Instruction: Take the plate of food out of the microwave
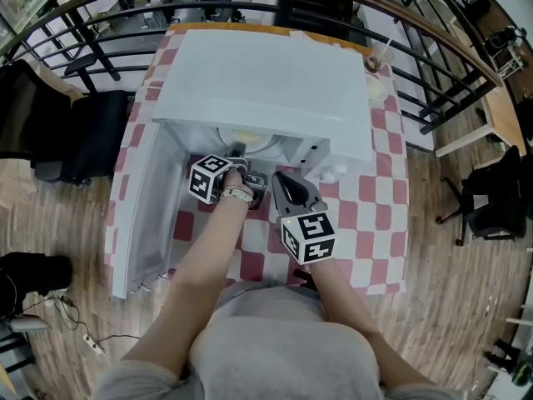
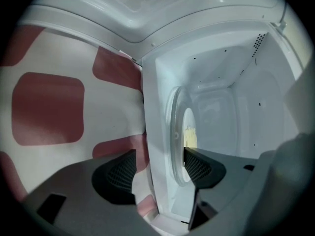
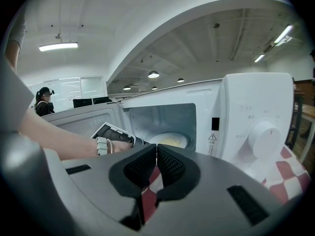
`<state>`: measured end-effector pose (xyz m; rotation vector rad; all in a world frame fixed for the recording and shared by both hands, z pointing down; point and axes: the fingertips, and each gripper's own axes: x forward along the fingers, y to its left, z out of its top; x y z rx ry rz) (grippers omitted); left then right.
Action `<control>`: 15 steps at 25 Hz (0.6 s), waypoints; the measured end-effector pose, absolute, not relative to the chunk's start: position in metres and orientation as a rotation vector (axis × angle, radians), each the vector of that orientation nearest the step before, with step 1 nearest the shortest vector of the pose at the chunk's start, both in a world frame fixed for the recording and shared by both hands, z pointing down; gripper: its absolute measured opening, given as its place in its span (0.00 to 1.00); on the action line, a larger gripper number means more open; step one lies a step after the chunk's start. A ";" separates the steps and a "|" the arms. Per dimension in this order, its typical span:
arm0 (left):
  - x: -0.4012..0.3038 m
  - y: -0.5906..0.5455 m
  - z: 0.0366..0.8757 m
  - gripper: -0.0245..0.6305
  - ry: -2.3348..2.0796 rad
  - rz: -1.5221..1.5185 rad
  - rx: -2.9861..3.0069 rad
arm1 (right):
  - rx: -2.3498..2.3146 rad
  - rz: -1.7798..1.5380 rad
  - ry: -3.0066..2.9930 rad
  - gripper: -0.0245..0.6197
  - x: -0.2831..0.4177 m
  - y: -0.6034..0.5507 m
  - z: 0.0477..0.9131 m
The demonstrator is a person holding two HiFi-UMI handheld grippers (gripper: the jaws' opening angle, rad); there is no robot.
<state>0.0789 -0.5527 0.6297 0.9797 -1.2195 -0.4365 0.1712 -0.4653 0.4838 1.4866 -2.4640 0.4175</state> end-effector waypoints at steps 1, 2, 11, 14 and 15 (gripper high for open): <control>0.079 -0.552 0.630 0.50 -1.217 -0.439 0.979 | 1.486 0.417 -2.465 0.08 0.171 -0.465 0.484; 0.079 -0.550 0.630 0.50 -1.215 -0.441 0.979 | 1.486 0.417 -2.466 0.08 0.170 -0.465 0.484; 0.076 -0.544 0.622 0.39 -1.214 -0.458 0.995 | 1.492 0.413 -2.470 0.08 0.167 -0.461 0.481; 0.076 -0.543 0.619 0.35 -1.208 -0.467 0.999 | 1.495 0.414 -2.468 0.08 0.168 -0.460 0.480; 0.076 -0.543 0.618 0.34 -1.208 -0.468 1.003 | 1.496 0.413 -2.468 0.08 0.168 -0.460 0.479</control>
